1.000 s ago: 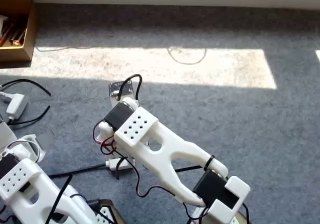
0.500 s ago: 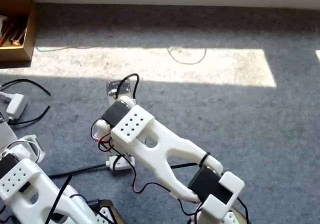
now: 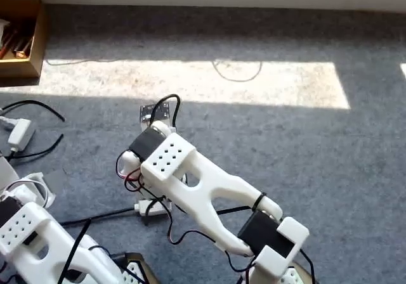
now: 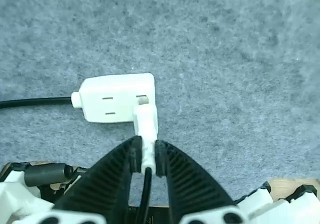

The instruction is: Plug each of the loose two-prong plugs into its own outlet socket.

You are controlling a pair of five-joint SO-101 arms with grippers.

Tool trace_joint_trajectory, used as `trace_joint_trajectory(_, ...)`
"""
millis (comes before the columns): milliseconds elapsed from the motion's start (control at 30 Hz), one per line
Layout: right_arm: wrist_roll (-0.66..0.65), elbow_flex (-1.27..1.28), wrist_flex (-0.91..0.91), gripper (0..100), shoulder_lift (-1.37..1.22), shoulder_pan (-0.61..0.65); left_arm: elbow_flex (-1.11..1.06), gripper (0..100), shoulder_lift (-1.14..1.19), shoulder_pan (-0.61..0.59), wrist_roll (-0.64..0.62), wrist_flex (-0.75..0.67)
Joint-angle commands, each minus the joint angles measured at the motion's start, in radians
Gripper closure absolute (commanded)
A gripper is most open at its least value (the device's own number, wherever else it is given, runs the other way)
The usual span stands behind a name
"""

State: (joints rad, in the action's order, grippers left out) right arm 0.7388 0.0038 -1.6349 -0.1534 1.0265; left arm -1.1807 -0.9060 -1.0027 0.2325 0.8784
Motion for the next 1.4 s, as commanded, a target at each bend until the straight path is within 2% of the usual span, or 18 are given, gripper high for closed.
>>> trace_joint_trajectory(0,-0.012,-0.015,-0.044,99.3,0.024,-0.002,0.012,58,-0.007,-0.004,0.008,-0.012)
trace_joint_trajectory(200,-0.015,-0.015,-0.038,99.3,0.019,-0.004,0.012,58,-0.008,0.002,0.008,-0.011)
trace_joint_trajectory(533,-0.017,0.001,0.079,99.3,0.015,-0.03,0.013,58,-0.01,0.004,0.006,-0.011)
trace_joint_trajectory(667,-0.021,0.085,0.153,99.3,0.015,-0.07,0.031,58,-0.01,0.002,0.006,-0.009)
trace_joint_trajectory(967,-0.026,0.189,0.271,99.3,0.016,-0.074,0.039,58,-0.01,0.004,0.006,0.005)
trace_joint_trajectory(1267,-0.025,0.151,0.269,99.1,-0.189,-0.079,0.045,58,-0.01,0.004,0.008,0.034)
trace_joint_trajectory(1367,-0.025,0.082,0.193,99.1,-0.202,-0.087,0.045,58,-0.01,0.004,0.008,0.034)
